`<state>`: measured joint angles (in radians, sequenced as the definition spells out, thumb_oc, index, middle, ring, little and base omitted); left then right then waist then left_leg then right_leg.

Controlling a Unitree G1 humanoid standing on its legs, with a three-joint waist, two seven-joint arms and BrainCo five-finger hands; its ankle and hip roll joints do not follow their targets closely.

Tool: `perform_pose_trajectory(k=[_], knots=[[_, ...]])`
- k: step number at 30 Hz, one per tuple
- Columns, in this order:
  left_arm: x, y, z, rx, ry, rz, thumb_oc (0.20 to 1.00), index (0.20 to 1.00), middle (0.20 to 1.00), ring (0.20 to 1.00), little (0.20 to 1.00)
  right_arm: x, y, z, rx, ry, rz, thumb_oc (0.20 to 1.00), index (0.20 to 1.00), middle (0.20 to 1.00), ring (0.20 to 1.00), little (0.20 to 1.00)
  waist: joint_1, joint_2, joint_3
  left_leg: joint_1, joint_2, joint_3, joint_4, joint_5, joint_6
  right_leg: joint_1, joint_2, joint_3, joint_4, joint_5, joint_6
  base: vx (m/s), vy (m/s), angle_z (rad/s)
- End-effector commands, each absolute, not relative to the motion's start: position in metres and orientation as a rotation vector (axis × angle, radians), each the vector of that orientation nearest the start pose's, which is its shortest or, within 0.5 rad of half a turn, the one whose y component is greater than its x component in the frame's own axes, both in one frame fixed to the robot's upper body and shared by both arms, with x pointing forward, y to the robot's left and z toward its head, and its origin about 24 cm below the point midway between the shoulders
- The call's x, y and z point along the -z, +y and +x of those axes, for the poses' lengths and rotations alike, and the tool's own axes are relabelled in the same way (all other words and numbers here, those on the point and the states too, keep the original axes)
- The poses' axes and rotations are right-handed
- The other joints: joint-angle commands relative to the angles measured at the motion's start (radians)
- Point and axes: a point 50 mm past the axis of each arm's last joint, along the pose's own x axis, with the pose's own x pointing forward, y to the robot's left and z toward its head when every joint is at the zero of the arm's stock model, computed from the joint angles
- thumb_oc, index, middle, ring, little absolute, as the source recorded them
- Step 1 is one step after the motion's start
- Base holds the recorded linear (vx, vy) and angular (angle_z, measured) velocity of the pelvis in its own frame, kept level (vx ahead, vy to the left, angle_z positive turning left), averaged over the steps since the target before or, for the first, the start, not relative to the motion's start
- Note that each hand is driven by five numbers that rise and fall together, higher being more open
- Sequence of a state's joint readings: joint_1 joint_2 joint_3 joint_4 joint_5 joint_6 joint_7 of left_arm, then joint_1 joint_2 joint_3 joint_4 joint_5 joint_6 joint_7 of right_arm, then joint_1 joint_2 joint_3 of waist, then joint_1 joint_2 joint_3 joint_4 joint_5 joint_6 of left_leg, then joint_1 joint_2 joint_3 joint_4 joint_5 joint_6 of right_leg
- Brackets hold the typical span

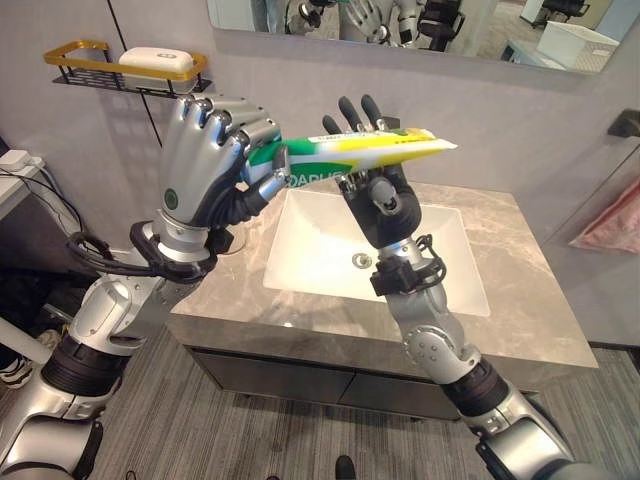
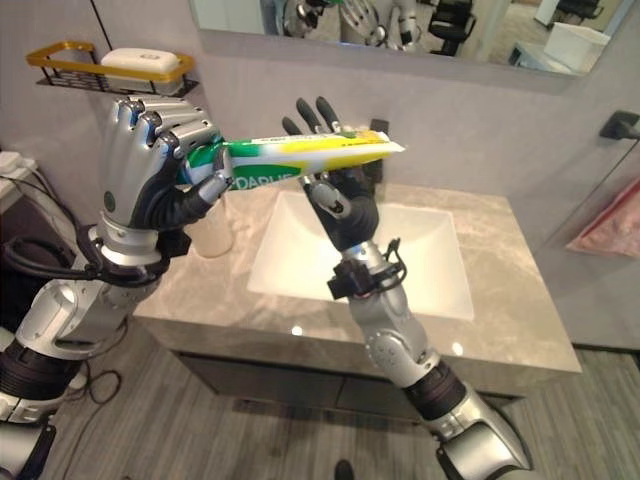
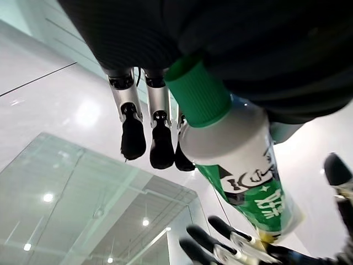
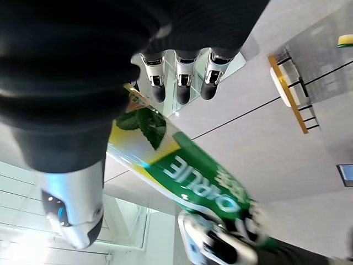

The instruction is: Put brush and paste in cup on sink, flatten towel.

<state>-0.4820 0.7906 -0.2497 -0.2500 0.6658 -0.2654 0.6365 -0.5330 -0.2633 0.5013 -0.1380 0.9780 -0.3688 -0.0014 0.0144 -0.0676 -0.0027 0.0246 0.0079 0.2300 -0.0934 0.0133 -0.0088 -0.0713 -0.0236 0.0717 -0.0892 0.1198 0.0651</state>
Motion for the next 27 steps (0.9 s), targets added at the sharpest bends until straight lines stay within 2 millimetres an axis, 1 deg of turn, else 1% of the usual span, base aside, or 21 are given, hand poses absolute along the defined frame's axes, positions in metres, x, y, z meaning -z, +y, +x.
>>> perform_pose_trajectory(k=[1, 4, 5, 6, 7, 8, 11, 14, 15, 17, 19, 20, 22, 23, 24, 25, 26, 27], knots=[[-0.249, 0.156, 0.256, -0.201, -1.337, 1.011, 0.2, 0.2, 0.2, 0.2, 0.2, -0.253, -0.063, 0.267, -0.733, -0.814, 0.792, 1.0, 1.0, 1.0, 1.0, 1.0, 0.021, -0.015, -0.022, 0.036, 0.015, -0.007, 0.006, -0.026, -0.037, 0.011, -0.075, -0.023, 0.002, 0.034, 0.098, 0.0, 0.0, 0.0], [-0.235, 0.157, 0.258, -0.163, -1.263, 0.974, 0.2, 0.2, 0.2, 0.2, 0.2, -0.253, -0.062, 0.266, -0.724, -0.808, 0.801, 1.0, 1.0, 1.0, 1.0, 1.0, 0.022, -0.015, -0.019, 0.035, 0.013, -0.005, 0.006, -0.026, -0.035, 0.009, -0.074, -0.02, 0.002, 0.036, 0.098, 0.0, 0.0, 0.0], [-0.235, 0.157, 0.258, -0.163, -1.262, 0.974, 0.2, 0.2, 0.2, 0.2, 0.2, -0.253, -0.062, 0.266, -0.725, -0.807, 0.801, 1.0, 1.0, 1.0, 1.0, 1.0, 0.022, -0.015, -0.019, 0.035, 0.013, -0.005, 0.006, -0.026, -0.035, 0.009, -0.074, -0.019, 0.002, 0.036, 0.098, 0.0, 0.0, 0.0], [-0.23, 0.157, 0.259, -0.149, -1.235, 0.971, 0.2, 0.2, 0.2, 0.2, 0.2, -0.252, -0.062, 0.266, -0.728, -0.802, 0.805, 0.956, 0.956, 0.956, 0.956, 0.956, 0.022, -0.015, -0.018, 0.035, 0.013, -0.004, 0.006, -0.026, -0.035, 0.008, -0.074, -0.018, 0.002, 0.036, 0.098, 0.0, 0.0, 0.0], [-0.226, 0.158, 0.259, -0.142, -1.216, 0.963, 0.2, 0.2, 0.2, 0.2, 0.2, -0.251, -0.061, 0.267, -0.726, -0.794, 0.81, 0.871, 0.871, 0.871, 0.871, 0.871, 0.023, -0.016, -0.017, 0.035, 0.013, -0.003, 0.006, -0.026, -0.035, 0.009, -0.074, -0.018, 0.002, 0.037, 0.098, 0.0, 0.0, 0.0], [-0.222, 0.158, 0.26, -0.135, -1.193, 0.96, 0.2, 0.2, 0.2, 0.2, 0.2, -0.25, -0.06, 0.267, -0.729, -0.787, 0.811, 0.2, 0.2, 0.2, 0.2, 0.2, 0.024, -0.016, -0.017, 0.035, 0.013, -0.002, 0.006, -0.026, -0.035, 0.008, -0.074, -0.017, 0.002, 0.037, 0.098, 0.0, 0.0, 0.0], [-0.212, 0.158, 0.262, -0.113, -1.139, 0.944, 0.2, 0.2, 0.2, 0.2, 0.2, -0.246, -0.061, 0.268, -0.715, -0.768, 0.823, 0.2, 0.2, 0.2, 0.2, 0.2, 0.024, -0.017, -0.016, 0.038, 0.015, -0.003, 0.006, -0.025, -0.034, 0.01, -0.074, -0.019, 0.002, 0.035, 0.096, 0.0, 0.002, -0.01], [-0.212, 0.158, 0.262, -0.114, -1.134, 0.941, 0.2, 0.2, 0.2, 0.2, 0.2, -0.244, -0.063, 0.27, -0.695, -0.759, 0.82, 0.2, 0.2, 0.2, 0.2, 0.2, 0.022, -0.018, -0.014, 0.039, 0.015, -0.005, 0.006, -0.025, -0.034, 0.013, -0.074, -0.022, 0.002, 0.034, 0.095, 0.0, 0.0, 0.0], [-0.209, 0.157, 0.262, -0.111, -1.118, 0.928, 0.576, 0.576, 0.576, 0.576, 0.576, -0.244, -0.064, 0.271, -0.668, -0.759, 0.836, 0.2, 0.2, 0.2, 0.2, 0.2, 0.025, -0.018, -0.014, 0.04, 0.016, -0.01, 0.006, -0.026, -0.034, 0.018, -0.074, -0.026, 0.003, 0.03, 0.092, 0.0, 0.0, 0.0], [-0.208, 0.157, 0.262, -0.115, -1.114, 0.926, 1.0, 1.0, 1.0, 1.0, 1.0, -0.244, -0.065, 0.272, -0.653, -0.762, 0.837, 0.2, 0.2, 0.2, 0.2, 0.2, 0.026, -0.018, -0.014, 0.041, 0.016, -0.014, 0.006, -0.027, -0.034, 0.02, -0.075, -0.029, 0.002, 0.028, 0.092, 0.01, -0.003, 0.02], [-0.203, 0.16, 0.261, -0.134, -1.085, 0.904, 1.0, 1.0, 1.0, 1.0, 1.0, -0.244, -0.068, 0.274, -0.61, -0.773, 0.834, 0.2, 0.2, 0.2, 0.2, 0.2, 0.032, -0.02, -0.013, 0.042, 0.015, -0.021, 0.006, -0.026, -0.032, 0.026, -0.075, -0.037, 0.004, 0.025, 0.09, 0.01, -0.004, 0.02], [-0.199, 0.16, 0.256, -0.128, -1.066, 0.865, 1.0, 1.0, 1.0, 1.0, 1.0, -0.246, -0.071, 0.276, -0.565, -0.786, 0.825, 0.2, 0.2, 0.2, 0.2, 0.2, 0.041, -0.021, -0.01, 0.041, 0.014, -0.03, 0.006, -0.027, -0.031, 0.03, -0.076, -0.046, 0.005, 0.022, 0.088, 0.01, -0.013, 0.05], [-0.198, 0.161, 0.252, -0.112, -1.065, 0.851, 1.0, 1.0, 1.0, 1.0, 1.0, -0.25, -0.074, 0.277, -0.538, -0.809, 0.799, 0.2, 0.2, 0.2, 0.2, 0.2, 0.046, -0.021, -0.008, 0.039, 0.013, -0.037, 0.006, -0.026, -0.031, 0.032, -0.077, -0.052, 0.005, 0.021, 0.088, 0.0, -0.011, 0.05], [-0.197, 0.158, 0.241, -0.061, -1.069, 0.756, 1.0, 1.0, 1.0, 1.0, 1.0, -0.262, -0.083, 0.28, -0.44, -0.878, 0.698, 0.2, 0.2, 0.2, 0.2, 0.2, 0.062, -0.023, -0.003, 0.034, 0.012, -0.051, 0.006, -0.024, -0.03, 0.036, -0.081, -0.063, 0.006, 0.016, 0.086, 0.0, -0.006, 0.09], [-0.197, 0.158, 0.241, -0.06, -1.068, 0.755, 1.0, 1.0, 1.0, 1.0, 1.0, -0.262, -0.082, 0.28, -0.437, -0.878, 0.695, 0.2, 0.2, 0.2, 0.2, 0.2, 0.061, -0.023, -0.003, 0.034, 0.012, -0.053, 0.006, -0.024, -0.029, 0.037, -0.081, -0.064, 0.006, 0.016, 0.086, 0.01, -0.007, 0.19], [-0.195, 0.159, 0.238, -0.055, -1.05, 0.711, 1.0, 1.0, 1.0, 1.0, 1.0, -0.266, -0.082, 0.281, -0.413, -0.892, 0.663, 0.2, 0.2, 0.2, 0.2, 0.2, 0.065, -0.024, -0.002, 0.033, 0.011, -0.056, 0.006, -0.024, -0.028, 0.039, -0.082, -0.069, 0.005, 0.015, 0.085, 0.01, -0.011, 0.27], [-0.185, 0.161, 0.233, -0.024, -0.99, 0.636, 1.0, 1.0, 1.0, 1.0, 1.0, -0.276, -0.086, 0.285, -0.345, -0.934, 0.607, 0.2, 0.2, 0.2, 0.2, 0.2, 0.08, -0.025, 0.001, 0.031, 0.01, -0.066, 0.006, -0.023, -0.027, 0.041, -0.083, -0.075, 0.005, 0.013, 0.083, 0.01, -0.015, 0.21], [-0.182, 0.162, 0.23, -0.011, -0.975, 0.615, 1.0, 1.0, 1.0, 1.0, 1.0, -0.281, -0.088, 0.288, -0.328, -0.949, 0.59, 0.2, 0.2, 0.2, 0.2, 0.2, 0.091, -0.025, 0.002, 0.029, 0.009, -0.072, 0.006, -0.022, -0.025, 0.043, -0.084, -0.08, 0.005, 0.012, 0.083, 0.01, -0.021, 0.18]])
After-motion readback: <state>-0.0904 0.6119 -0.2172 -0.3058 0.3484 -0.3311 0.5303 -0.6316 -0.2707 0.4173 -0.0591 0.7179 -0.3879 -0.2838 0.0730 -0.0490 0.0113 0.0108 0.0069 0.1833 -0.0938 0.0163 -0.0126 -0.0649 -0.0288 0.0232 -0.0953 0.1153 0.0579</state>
